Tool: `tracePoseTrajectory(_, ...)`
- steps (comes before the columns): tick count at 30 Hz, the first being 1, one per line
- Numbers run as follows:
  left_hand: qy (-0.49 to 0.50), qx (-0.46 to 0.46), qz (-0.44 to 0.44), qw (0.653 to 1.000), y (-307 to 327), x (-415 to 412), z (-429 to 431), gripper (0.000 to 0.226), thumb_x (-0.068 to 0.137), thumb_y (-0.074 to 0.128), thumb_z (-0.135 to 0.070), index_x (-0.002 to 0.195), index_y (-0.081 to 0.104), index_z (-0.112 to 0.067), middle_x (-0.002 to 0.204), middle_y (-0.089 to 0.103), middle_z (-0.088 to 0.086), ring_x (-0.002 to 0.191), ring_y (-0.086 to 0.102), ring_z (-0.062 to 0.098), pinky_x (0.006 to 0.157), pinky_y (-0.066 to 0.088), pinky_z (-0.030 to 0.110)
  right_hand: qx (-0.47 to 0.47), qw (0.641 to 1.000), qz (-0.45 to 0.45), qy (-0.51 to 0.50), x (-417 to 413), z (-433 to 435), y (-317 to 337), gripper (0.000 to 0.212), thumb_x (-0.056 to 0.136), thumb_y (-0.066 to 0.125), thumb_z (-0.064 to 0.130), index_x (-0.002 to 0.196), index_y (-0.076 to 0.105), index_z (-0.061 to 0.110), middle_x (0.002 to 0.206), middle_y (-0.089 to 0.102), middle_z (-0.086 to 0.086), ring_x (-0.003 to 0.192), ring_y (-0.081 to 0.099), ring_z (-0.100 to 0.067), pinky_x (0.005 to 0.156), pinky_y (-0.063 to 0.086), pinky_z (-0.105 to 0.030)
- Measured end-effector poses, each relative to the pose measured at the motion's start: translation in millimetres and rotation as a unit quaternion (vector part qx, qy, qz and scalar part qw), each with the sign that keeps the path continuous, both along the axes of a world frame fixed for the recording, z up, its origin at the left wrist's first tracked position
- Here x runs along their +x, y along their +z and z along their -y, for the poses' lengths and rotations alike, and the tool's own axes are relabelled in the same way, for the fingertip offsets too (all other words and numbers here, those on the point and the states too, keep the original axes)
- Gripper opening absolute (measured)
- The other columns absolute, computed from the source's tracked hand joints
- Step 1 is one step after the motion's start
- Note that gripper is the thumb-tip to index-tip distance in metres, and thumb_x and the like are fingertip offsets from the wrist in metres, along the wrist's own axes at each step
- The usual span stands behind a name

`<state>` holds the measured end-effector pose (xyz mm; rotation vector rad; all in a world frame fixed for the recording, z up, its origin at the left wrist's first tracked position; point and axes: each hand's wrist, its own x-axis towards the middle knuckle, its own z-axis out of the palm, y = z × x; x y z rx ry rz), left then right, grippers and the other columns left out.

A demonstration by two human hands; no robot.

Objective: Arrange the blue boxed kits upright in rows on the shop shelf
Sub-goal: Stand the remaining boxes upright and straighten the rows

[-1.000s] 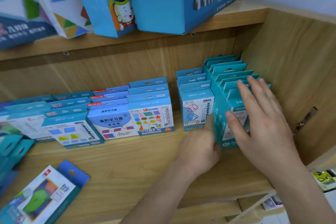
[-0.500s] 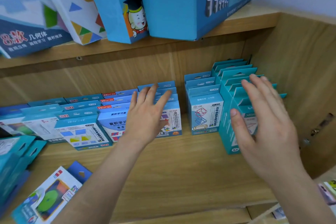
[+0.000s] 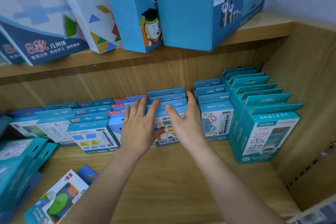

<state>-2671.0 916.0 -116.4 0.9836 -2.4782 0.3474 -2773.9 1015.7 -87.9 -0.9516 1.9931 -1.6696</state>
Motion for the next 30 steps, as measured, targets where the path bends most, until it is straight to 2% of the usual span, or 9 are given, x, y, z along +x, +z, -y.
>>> tracePoseTrajectory(3,0.000,-0.002,-0.001,1.000,-2,7,4,0.095,0.058,0.084,-0.048,0.138,0.038,-0.025,0.143,0.042,0.013,0.128,0.041,0.035,0.106,0.034,0.054,0.013,0.999,0.031,-0.004,-2,2,-3,0.071,0.089,0.060,0.037,0.148,0.022,0.023,0.127,0.038,0.017,0.117,0.042,-0.004,0.098,0.029,-0.017)
tracePoseTrajectory(6,0.006,-0.008,0.003,1.000,-3,8,4,0.093,0.059,0.083,-0.048,0.138,0.035,-0.028,0.142,0.044,0.011,0.128,0.043,0.033,0.108,0.029,0.054,0.019,0.995,0.097,-0.002,-8,13,-8,0.077,0.085,0.060,0.044,0.148,0.020,0.025,0.142,0.043,0.006,0.124,0.048,-0.015,0.105,0.039,-0.034)
tracePoseTrajectory(9,0.006,-0.017,0.008,1.000,-5,9,6,0.094,0.060,0.082,-0.049,0.138,0.032,-0.028,0.140,0.047,0.010,0.126,0.047,0.032,0.108,0.028,0.054,0.021,0.989,0.145,0.004,-14,22,1,0.067,0.087,0.059,0.043,0.145,0.030,0.024,0.134,0.049,0.007,0.121,0.051,-0.016,0.102,0.041,-0.034)
tracePoseTrajectory(12,0.002,-0.023,0.007,1.000,-5,8,10,0.097,0.058,0.082,-0.051,0.138,0.032,-0.028,0.139,0.049,0.010,0.123,0.050,0.031,0.107,0.029,0.054,0.002,0.988,0.155,0.012,-18,25,5,0.019,0.089,0.059,0.037,0.105,0.048,0.036,0.092,0.055,0.021,0.083,0.061,-0.003,0.079,0.052,-0.027)
tracePoseTrajectory(18,0.006,0.003,0.046,0.999,-6,10,11,0.119,0.051,0.084,-0.054,0.144,0.014,-0.028,0.147,0.039,0.009,0.133,0.038,0.028,0.112,0.018,0.051,-0.002,0.993,0.117,0.025,-23,24,2,0.015,0.089,0.060,0.034,0.089,0.045,0.034,0.083,0.056,0.017,0.070,0.059,0.001,0.065,0.051,-0.023)
tracePoseTrajectory(23,0.023,0.019,0.060,0.998,-7,9,9,0.124,0.052,0.085,-0.053,0.146,0.008,-0.029,0.149,0.035,0.008,0.137,0.033,0.027,0.114,0.012,0.048,0.033,0.994,0.101,0.034,-23,25,1,0.030,0.085,0.064,0.028,0.112,0.051,0.028,0.098,0.066,0.005,0.077,0.068,-0.010,0.070,0.057,-0.030)
tracePoseTrajectory(25,0.022,0.016,0.054,0.998,-8,9,8,0.122,0.055,0.084,-0.051,0.146,0.006,-0.029,0.150,0.033,0.007,0.138,0.031,0.026,0.114,0.010,0.047,0.047,0.996,0.070,0.032,-21,24,2,0.045,0.083,0.064,0.024,0.123,0.044,0.030,0.111,0.064,0.005,0.095,0.065,-0.015,0.084,0.053,-0.032)
tracePoseTrajectory(28,0.016,0.012,0.044,0.999,-7,12,5,0.119,0.057,0.084,-0.048,0.147,0.008,-0.029,0.151,0.032,0.007,0.139,0.030,0.027,0.113,0.016,0.048,0.070,0.993,-0.100,-0.010,-13,21,3,0.074,0.082,0.063,0.021,0.146,0.025,0.021,0.144,0.042,-0.002,0.131,0.041,-0.021,0.107,0.034,-0.032)
tracePoseTrajectory(30,0.004,0.017,0.023,1.000,-3,18,2,0.114,0.061,0.083,-0.045,0.148,0.011,-0.028,0.152,0.031,0.009,0.140,0.029,0.029,0.113,0.020,0.048,0.029,0.977,-0.208,-0.030,-8,16,7,0.075,0.081,0.062,0.018,0.146,0.025,0.018,0.147,0.035,-0.005,0.136,0.032,-0.023,0.111,0.030,-0.034)
